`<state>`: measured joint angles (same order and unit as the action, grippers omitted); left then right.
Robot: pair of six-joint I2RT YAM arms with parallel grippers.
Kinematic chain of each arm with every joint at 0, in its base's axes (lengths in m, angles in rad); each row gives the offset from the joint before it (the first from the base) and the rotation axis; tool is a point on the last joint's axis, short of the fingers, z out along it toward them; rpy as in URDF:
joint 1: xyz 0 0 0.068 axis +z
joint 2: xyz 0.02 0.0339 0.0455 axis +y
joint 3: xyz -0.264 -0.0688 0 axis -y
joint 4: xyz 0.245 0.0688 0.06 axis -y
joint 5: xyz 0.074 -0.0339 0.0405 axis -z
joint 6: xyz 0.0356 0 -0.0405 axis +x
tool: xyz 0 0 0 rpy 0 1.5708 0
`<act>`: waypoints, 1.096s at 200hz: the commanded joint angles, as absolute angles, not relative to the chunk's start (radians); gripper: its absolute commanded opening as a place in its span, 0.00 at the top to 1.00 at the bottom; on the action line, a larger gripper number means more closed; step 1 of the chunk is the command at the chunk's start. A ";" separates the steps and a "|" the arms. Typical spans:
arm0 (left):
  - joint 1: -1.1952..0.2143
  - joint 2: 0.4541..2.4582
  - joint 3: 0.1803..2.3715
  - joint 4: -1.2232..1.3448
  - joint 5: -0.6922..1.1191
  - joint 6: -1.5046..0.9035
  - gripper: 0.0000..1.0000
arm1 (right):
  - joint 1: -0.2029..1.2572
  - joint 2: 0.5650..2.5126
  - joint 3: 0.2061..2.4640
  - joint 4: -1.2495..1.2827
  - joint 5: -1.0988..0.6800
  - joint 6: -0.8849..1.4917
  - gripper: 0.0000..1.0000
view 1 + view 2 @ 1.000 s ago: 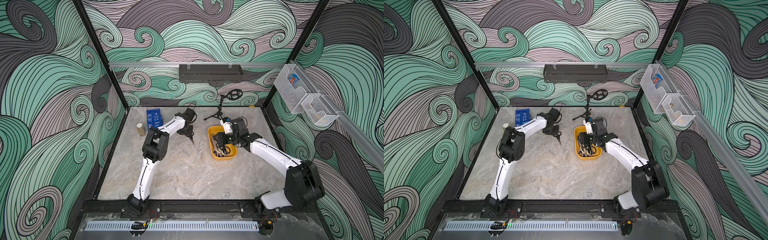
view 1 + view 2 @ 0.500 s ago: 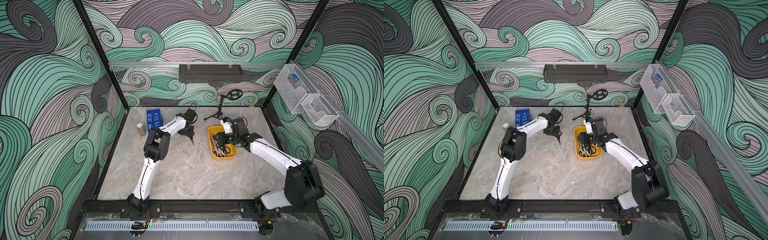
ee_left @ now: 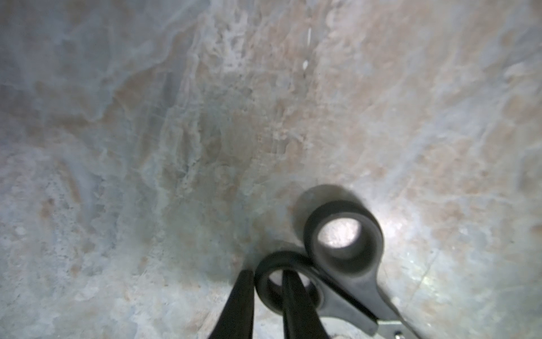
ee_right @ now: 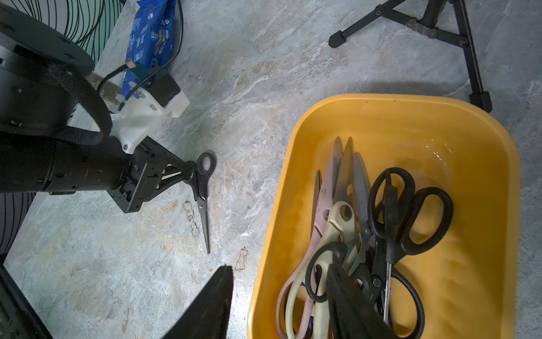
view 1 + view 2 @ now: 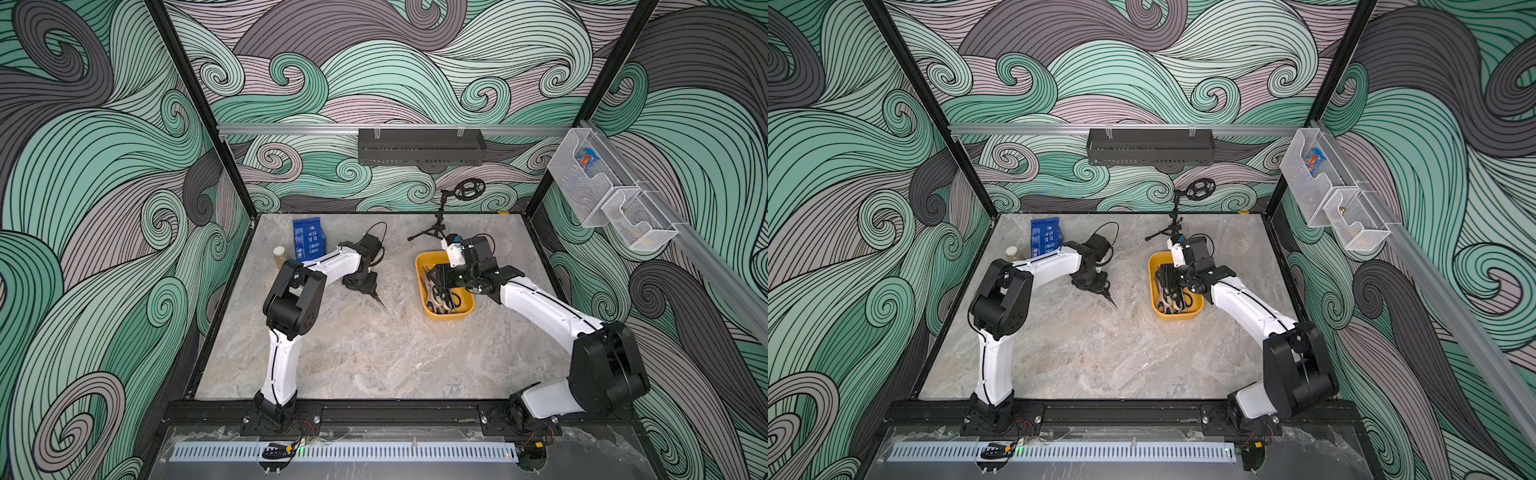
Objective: Put the scissors into the storage box
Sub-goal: Pick up the scissors from the center of the board.
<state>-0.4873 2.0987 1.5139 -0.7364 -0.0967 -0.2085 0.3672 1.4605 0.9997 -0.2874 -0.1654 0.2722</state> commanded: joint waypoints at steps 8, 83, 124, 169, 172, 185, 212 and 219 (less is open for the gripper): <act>-0.493 2.199 1.513 -0.813 -0.068 -0.183 0.77 | 0.367 1.434 1.003 -0.281 -0.154 0.265 0.45; -0.492 2.264 1.517 -0.807 -0.058 -0.182 1.00 | 0.361 1.414 0.997 -0.281 -0.130 0.258 0.45; -0.492 2.193 1.540 -0.789 -0.033 -0.191 1.00 | 0.360 1.402 1.007 -0.280 -0.172 0.271 0.45; -0.491 2.025 1.542 -0.713 0.022 -0.202 1.00 | 0.375 1.401 1.017 -0.257 -0.288 0.290 0.45; -0.491 2.018 1.540 -0.705 0.028 -0.204 1.00 | 0.378 1.401 1.016 -0.250 -0.298 0.296 0.45; -0.491 1.986 1.524 -0.674 0.056 -0.211 1.00 | 0.396 1.404 1.006 -0.212 -0.347 0.317 0.45; -0.493 1.920 1.457 -0.597 0.106 -0.244 1.00 | 0.434 1.421 0.965 -0.112 -0.442 0.376 0.45; -0.494 1.901 1.435 -0.572 0.121 -0.257 1.00 | 0.445 1.430 0.956 -0.096 -0.458 0.385 0.45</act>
